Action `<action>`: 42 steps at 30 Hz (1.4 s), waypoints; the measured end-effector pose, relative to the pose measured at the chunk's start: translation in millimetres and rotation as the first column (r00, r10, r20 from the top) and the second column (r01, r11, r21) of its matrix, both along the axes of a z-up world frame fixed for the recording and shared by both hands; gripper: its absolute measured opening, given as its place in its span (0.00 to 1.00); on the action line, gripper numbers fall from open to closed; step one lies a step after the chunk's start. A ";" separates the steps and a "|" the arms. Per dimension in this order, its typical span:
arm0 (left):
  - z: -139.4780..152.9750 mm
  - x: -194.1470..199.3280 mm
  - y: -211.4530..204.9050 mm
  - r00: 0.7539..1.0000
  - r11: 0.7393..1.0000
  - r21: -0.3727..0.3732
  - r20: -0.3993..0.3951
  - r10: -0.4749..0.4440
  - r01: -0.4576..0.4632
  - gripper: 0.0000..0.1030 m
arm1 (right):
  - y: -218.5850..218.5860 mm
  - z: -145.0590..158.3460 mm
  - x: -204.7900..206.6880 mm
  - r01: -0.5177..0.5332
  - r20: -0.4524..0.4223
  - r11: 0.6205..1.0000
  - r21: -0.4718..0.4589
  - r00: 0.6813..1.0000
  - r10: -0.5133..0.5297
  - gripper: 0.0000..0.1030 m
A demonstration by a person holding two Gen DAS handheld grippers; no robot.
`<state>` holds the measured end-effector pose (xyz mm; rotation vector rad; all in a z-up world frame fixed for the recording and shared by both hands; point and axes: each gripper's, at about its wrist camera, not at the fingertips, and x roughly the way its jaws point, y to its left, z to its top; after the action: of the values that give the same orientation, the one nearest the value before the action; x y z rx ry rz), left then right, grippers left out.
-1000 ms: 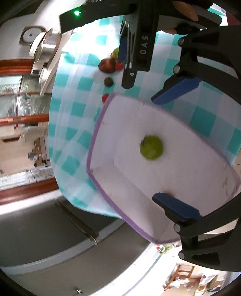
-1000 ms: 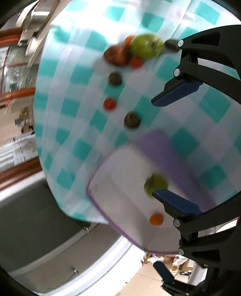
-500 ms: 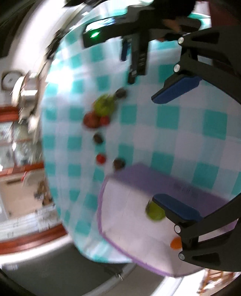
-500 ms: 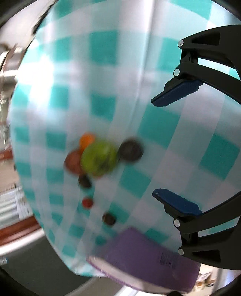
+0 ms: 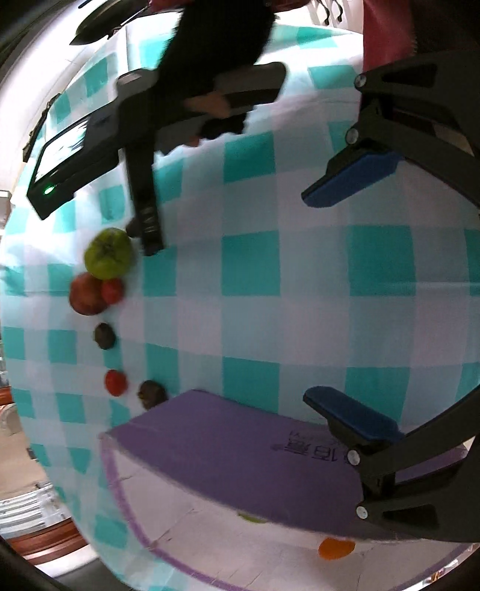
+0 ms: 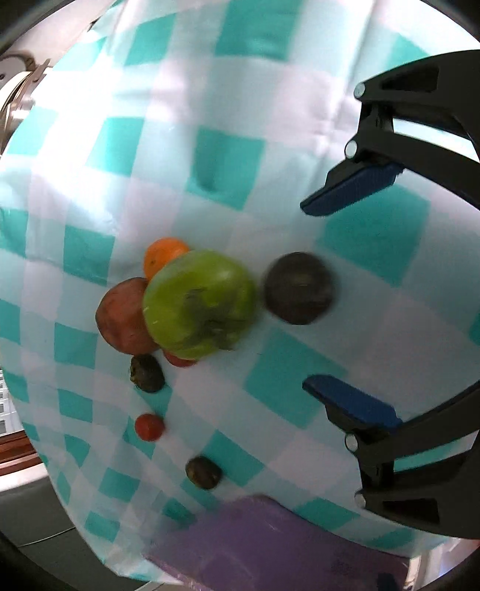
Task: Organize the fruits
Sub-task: 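Grasp the dark kiwi with the right tool while the left tool reaches the green tomato, then close the left tool on the green tomato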
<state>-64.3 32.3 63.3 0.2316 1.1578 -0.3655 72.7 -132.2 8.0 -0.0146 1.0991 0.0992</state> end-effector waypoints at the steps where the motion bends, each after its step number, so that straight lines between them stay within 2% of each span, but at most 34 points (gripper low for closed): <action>1: -2.6 1.2 3.0 1.000 1.000 -0.006 -0.012 -0.003 0.003 0.95 | 1.5 -2.5 5.0 0.008 -0.007 1.000 -0.011 1.000 -0.008 0.67; 5: -13.0 12.4 9.7 0.999 0.999 -0.035 -0.052 -0.017 0.016 0.95 | 4.0 -5.5 5.1 0.038 0.013 0.999 -0.015 0.999 -0.038 0.62; 7: -17.5 20.9 7.6 0.997 0.998 -0.052 -0.070 -0.031 0.027 0.95 | 3.7 -5.4 1.1 0.039 0.027 0.999 -0.012 0.999 -0.039 0.56; 9: -20.9 27.9 1.8 0.995 0.996 -0.066 -0.085 -0.059 0.054 0.95 | 0.7 -4.0 -4.2 0.028 0.043 1.000 -0.014 0.999 -0.027 0.37; 12: -25.9 36.4 -9.8 0.988 0.991 -0.076 -0.101 -0.118 0.110 0.95 | -8.2 -2.5 -6.6 0.050 0.037 0.999 0.016 0.998 -0.051 0.36; 17: -33.0 57.5 -23.6 0.980 0.987 -0.109 -0.149 -0.135 0.120 0.95 | -28.6 -1.6 -24.6 0.137 0.042 0.988 0.074 0.989 -0.141 0.36; 20: -33.2 83.5 -33.8 0.982 0.987 -0.140 -0.162 -0.102 0.079 0.95 | -36.5 -1.5 -39.1 0.172 0.045 0.983 0.070 0.984 -0.175 0.36; 24: -36.4 133.3 -54.9 0.984 0.979 -0.198 -0.177 0.007 -0.043 0.95 | -48.5 -1.5 -63.8 0.218 0.039 0.973 0.077 0.974 -0.222 0.36; 27: -39.4 162.8 -76.5 0.983 0.972 -0.211 -0.174 0.063 -0.100 0.95 | -60.4 0.1 -78.1 0.237 0.038 0.968 0.083 0.970 -0.241 0.36; 35: -53.6 216.7 -126.8 0.976 0.968 -0.165 -0.136 0.167 -0.189 0.95 | -67.9 -0.2 -87.2 0.252 0.049 0.962 0.104 0.965 -0.258 0.37; 39: -54.4 218.5 -130.0 0.981 0.977 -0.105 -0.062 0.181 -0.187 0.81 | -74.4 0.1 -90.7 0.234 0.046 0.966 0.107 0.970 -0.240 0.37; 40: -53.4 218.4 -127.1 0.981 0.974 -0.116 -0.054 0.189 -0.194 0.78 | -76.1 0.9 -91.6 0.226 0.044 0.969 0.103 0.972 -0.231 0.37; 42: -52.1 218.1 -122.5 0.980 0.969 -0.146 -0.050 0.194 -0.200 0.77 | -73.2 0.8 -88.6 0.202 0.043 0.975 0.091 0.977 -0.207 0.37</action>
<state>153.7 -90.2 11.2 -0.0222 1.1713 -0.2803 -15.9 -205.4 8.8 0.1724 1.0375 -0.0390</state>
